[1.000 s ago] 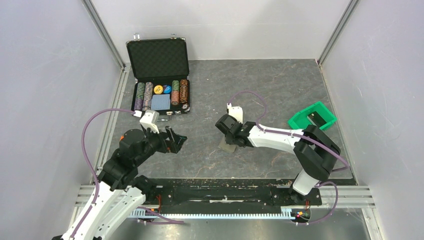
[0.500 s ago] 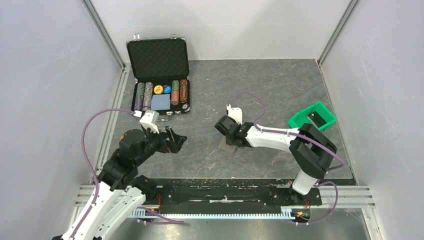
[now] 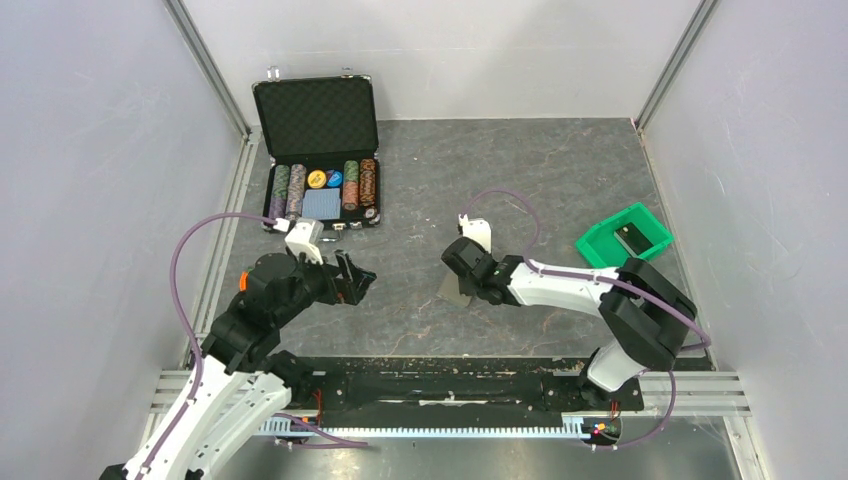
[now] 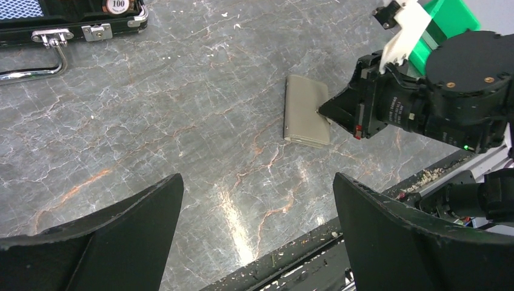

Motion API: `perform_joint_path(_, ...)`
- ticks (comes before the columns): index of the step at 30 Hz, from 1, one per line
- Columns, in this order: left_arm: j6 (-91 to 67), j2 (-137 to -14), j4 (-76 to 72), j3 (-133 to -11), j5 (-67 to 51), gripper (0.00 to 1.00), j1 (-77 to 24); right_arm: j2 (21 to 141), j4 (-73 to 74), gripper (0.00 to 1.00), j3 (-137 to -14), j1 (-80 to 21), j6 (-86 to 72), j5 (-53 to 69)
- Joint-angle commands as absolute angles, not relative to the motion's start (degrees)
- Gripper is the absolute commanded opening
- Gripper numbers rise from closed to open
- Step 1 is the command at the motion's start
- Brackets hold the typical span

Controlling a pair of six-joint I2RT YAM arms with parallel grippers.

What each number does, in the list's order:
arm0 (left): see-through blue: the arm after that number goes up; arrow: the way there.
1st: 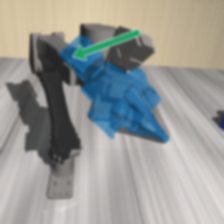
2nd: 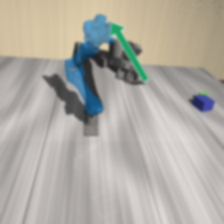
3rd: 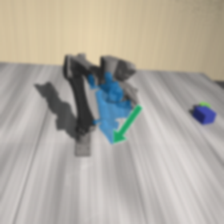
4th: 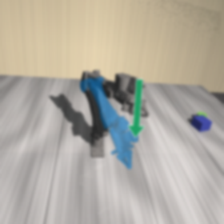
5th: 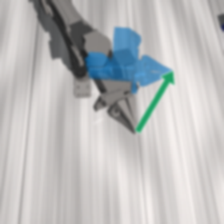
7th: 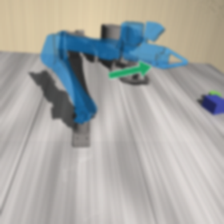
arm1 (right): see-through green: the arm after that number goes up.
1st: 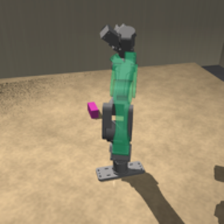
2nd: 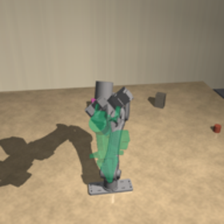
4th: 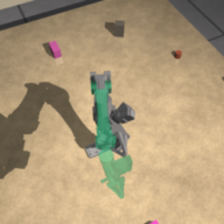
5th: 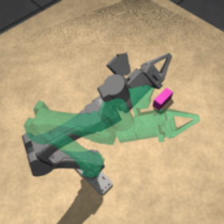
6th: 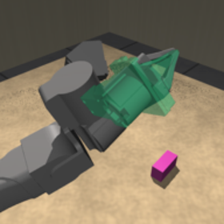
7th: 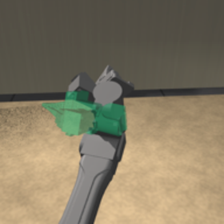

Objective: Take the credit cards out of the card holder
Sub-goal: Open the card holder at the center of the board.

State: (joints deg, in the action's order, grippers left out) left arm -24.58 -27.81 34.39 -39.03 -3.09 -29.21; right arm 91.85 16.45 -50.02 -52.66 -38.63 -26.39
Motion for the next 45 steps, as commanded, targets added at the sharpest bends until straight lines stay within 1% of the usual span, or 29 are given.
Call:
perform_joint_path(1, -24.73, -29.03, 34.61, -41.11, -3.95, 1.0, -28.92, 87.33, 9.98, 0.0, -47.05, -53.03, -33.61, -23.21)
perform_joint_path(9, -31.35, -33.32, 35.2, -42.18, -8.78, 1.0, -28.96, 77.96, -4.25, 0.0, -36.6, -52.99, -23.29, -11.23)
perform_joint_path(12, -32.75, -36.22, 34.94, -41.79, -9.79, 1.0, -28.92, 72.21, -9.24, 0.0, -31.8, -53.0, -20.67, -9.2)
perform_joint_path(17, -34.69, -42.47, 34.72, -41.0, -11.51, 0.97, -29.09, 65.07, -10.56, 0.0, -28.39, -52.66, -18.02, -8.94)
perform_joint_path(19, -34.98, -44.96, 33.86, -40.3, -10.54, 0.95, -29.81, 62.76, -10.77, 0.0, -27.3, -52.4, -17.55, -8.46)
perform_joint_path(22, -34.35, -50.0, 33.57, -40.84, -7.86, 0.95, -32.3, 59.81, -12.96, 0.0, -25.25, -52.11, -18.79, -5.99)
perform_joint_path(25, -35.26, -53.5, 29.48, -40.53, -9.15, 0.95, -34.87, 58.23, -16.44, 0.0, -23.47, -52.05, -20.57, -2.53)
perform_joint_path(32, -41.16, -59.67, 11.78, -36.23, -13.17, 0.96, -40.02, 59.07, -20.48, 0.0, -22.9, -51.97, -21.13, 2.01)
perform_joint_path(36, -42.36, -64.22, 9.64, -36.62, -12.38, 0.96, -41.0, 58.93, -22.82, 0.0, -22.07, -51.95, -21.98, 4.21)
perform_joint_path(42, -42.02, -66.8, 6.98, -36.19, -10.34, 0.95, -42.54, 58.67, -23.57, 0.0, -21.45, -51.94, -21.67, 4.72)
perform_joint_path(45, -42.09, -68.73, 4.4, -35.35, -11.29, 0.94, -42.54, 58.87, -23.29, 0.0, -21.1, -51.94, -21.53, 4.59)
